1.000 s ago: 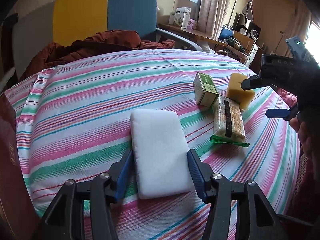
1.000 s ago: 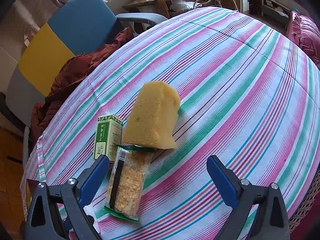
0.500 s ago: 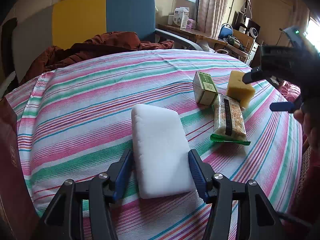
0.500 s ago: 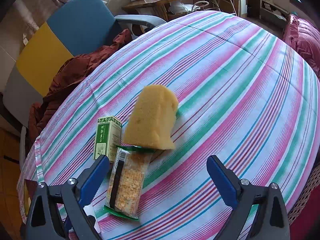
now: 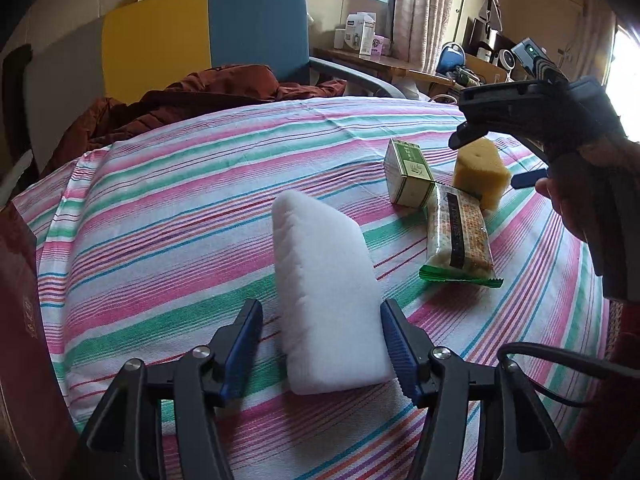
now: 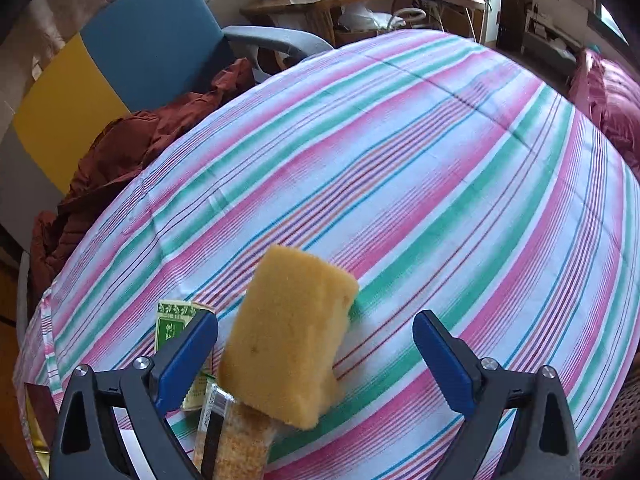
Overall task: Organize objects
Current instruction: 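Grasp the white sponge with the left tool while the right tool grasps the yellow sponge, then lift both sponges and carry them toward the gold tray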
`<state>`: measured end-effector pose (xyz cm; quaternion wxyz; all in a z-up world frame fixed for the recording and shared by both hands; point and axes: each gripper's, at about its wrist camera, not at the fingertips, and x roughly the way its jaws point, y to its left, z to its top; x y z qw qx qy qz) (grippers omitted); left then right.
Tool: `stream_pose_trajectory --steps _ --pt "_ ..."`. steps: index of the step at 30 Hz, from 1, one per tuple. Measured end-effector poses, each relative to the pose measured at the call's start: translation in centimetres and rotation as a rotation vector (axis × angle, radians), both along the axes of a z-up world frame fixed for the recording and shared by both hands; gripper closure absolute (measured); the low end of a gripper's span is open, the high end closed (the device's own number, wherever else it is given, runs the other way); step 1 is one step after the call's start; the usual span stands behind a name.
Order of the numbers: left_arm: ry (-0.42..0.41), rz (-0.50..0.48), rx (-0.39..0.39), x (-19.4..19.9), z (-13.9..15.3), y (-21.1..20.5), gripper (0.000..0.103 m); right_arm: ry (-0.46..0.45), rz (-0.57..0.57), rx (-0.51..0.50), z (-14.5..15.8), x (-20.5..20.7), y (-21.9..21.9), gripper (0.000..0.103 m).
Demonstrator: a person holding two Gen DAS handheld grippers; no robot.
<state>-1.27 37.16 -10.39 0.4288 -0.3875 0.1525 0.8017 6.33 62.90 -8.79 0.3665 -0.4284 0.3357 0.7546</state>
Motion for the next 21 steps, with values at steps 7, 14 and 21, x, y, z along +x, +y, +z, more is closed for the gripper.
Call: stream_pose_trajectory --steps 7,14,21 --pt "0.011 -0.002 -0.01 0.2 -0.1 0.3 0.037 -0.012 0.021 -0.033 -0.9 -0.5 0.0 0.006" --pt "0.012 -0.002 -0.01 0.2 -0.1 0.3 0.037 -0.031 0.073 -0.047 -1.3 -1.1 -0.7 0.033" --pt "0.013 -0.002 -0.01 0.2 -0.1 0.3 0.038 0.011 0.074 -0.026 -0.2 -0.8 -0.6 0.048"
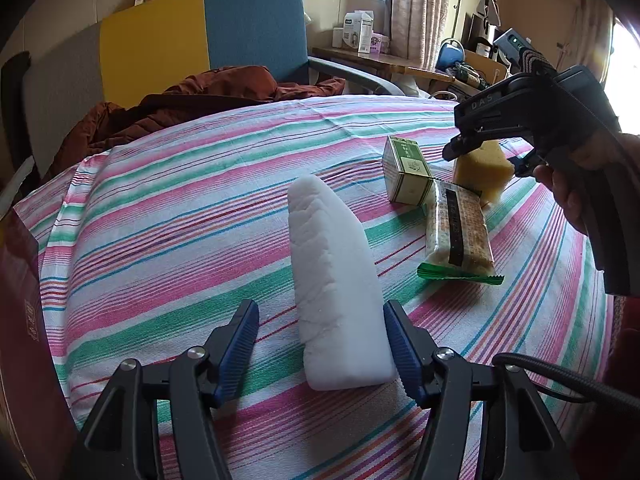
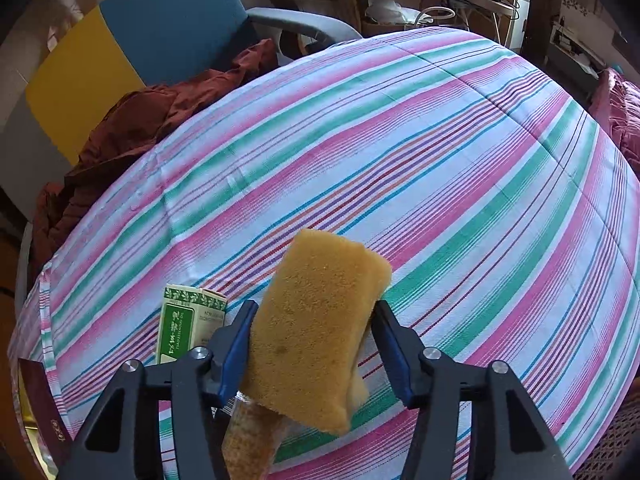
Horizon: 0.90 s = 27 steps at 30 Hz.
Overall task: Organize objects
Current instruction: 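Lift both sponges and carry them toward the gold tray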
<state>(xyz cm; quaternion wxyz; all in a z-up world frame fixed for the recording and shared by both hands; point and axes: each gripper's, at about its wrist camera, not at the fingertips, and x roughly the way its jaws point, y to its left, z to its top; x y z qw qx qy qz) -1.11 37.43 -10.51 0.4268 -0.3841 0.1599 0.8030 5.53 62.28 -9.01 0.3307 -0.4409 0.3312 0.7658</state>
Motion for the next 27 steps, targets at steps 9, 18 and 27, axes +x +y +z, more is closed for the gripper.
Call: stream_pose_trajectory --steps 9,18,27 --pt "-0.007 -0.009 0.008 -0.1 0.2 0.1 0.045 0.179 0.005 -0.015 2.5 1.0 -0.1 0.049" --pt "0.07 -0.061 -0.037 1.7 0.8 1.0 0.066 0.193 0.075 0.028 2.9 -0.4 -1.4 0.049" --pt "0.085 -0.048 -0.053 2.0 0.8 0.9 0.067 0.226 0.096 0.03 3.6 -0.1 -1.6 0.049"
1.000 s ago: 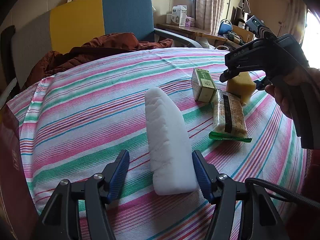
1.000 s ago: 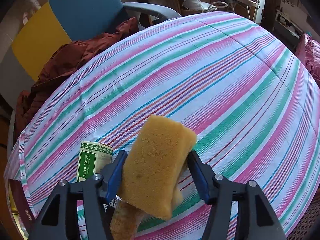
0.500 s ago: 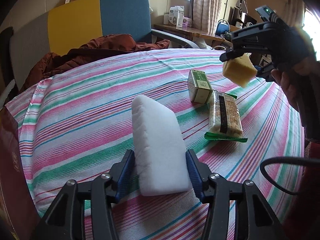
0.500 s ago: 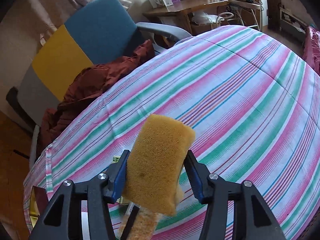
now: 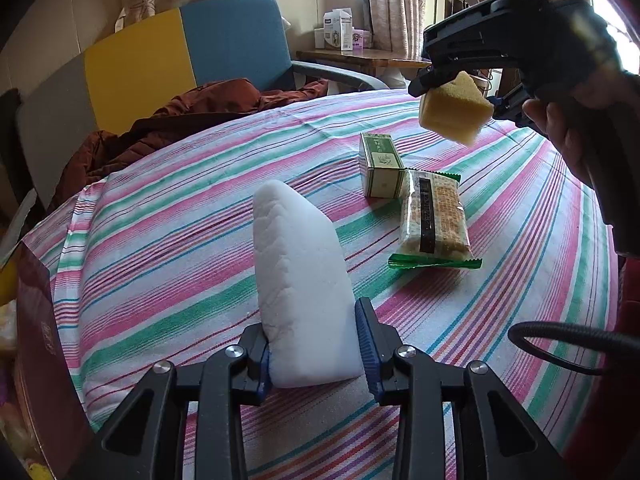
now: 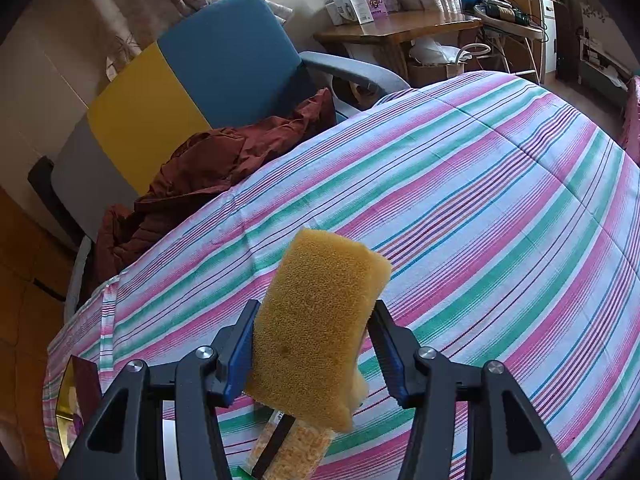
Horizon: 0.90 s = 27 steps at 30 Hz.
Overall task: Organize objects
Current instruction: 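Lift both sponges and carry them toward the gold tray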
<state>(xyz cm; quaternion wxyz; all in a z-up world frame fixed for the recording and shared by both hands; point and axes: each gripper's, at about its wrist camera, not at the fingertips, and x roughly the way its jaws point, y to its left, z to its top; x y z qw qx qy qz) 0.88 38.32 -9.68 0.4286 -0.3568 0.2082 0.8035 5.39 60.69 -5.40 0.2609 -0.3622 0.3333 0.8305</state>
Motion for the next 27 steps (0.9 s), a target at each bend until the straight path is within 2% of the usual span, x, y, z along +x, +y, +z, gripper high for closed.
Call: stream_pose_trajectory --steps 15,21,27 --pt "0.01 0.035 0.005 1.0 1.6 -1.8 0.071 0.074 0.076 0.04 1.5 0.0 -1.6 0.049" --pt "0.034 0.051 0.039 1.5 3.8 -3.6 0.071 0.131 0.147 0.059 2.6 -0.2 -3.1 0.049" --pt "0.044 0.092 0.087 1.5 6.4 -6.6 0.071 0.118 0.225 0.073 2.6 -1.1 -5.0 0.049"
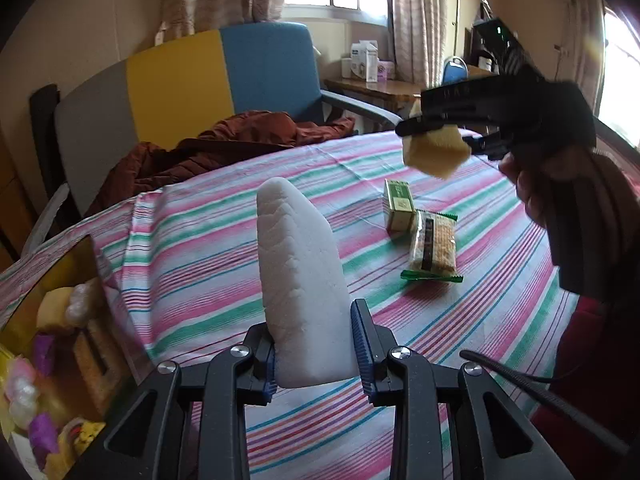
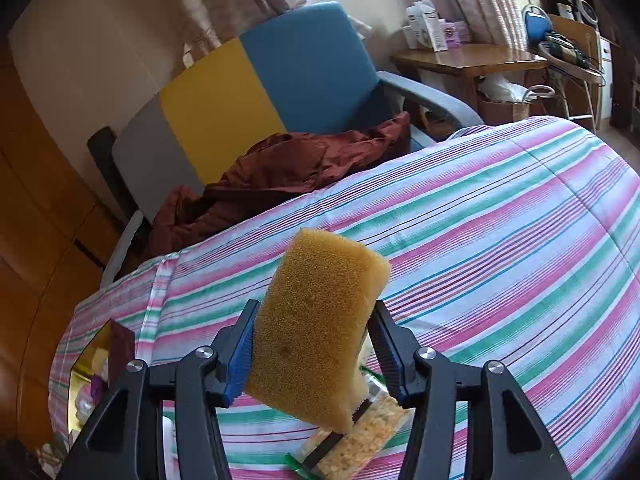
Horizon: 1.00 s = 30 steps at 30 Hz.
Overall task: Organize objects
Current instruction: 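Lift both sponges and carry them toward the gold tray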
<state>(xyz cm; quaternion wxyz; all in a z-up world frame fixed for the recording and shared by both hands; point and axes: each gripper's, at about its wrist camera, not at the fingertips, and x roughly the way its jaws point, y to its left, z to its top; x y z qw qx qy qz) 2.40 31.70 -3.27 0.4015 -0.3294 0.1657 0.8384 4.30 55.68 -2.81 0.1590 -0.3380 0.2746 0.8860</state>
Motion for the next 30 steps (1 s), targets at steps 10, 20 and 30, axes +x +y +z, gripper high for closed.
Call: stream_pose_trajectory --steps 10,20,30 --pt "0.013 0.09 0.08 -1.1 3.6 -5.4 0.071 -0.065 0.115 0.018 0.2 -1.5 -4.2 0.049" --pt "-0.002 0.179 0.146 -2.3 4.9 -10.7 0.071 -0.052 0.256 0.014 2.2 -3.2 -11.6 0.049" --pt "-0.039 0.295 0.189 -4.2 4.5 -16.4 0.071 -0.032 0.417 0.001 3.8 -5.1 -19.8 0.049"
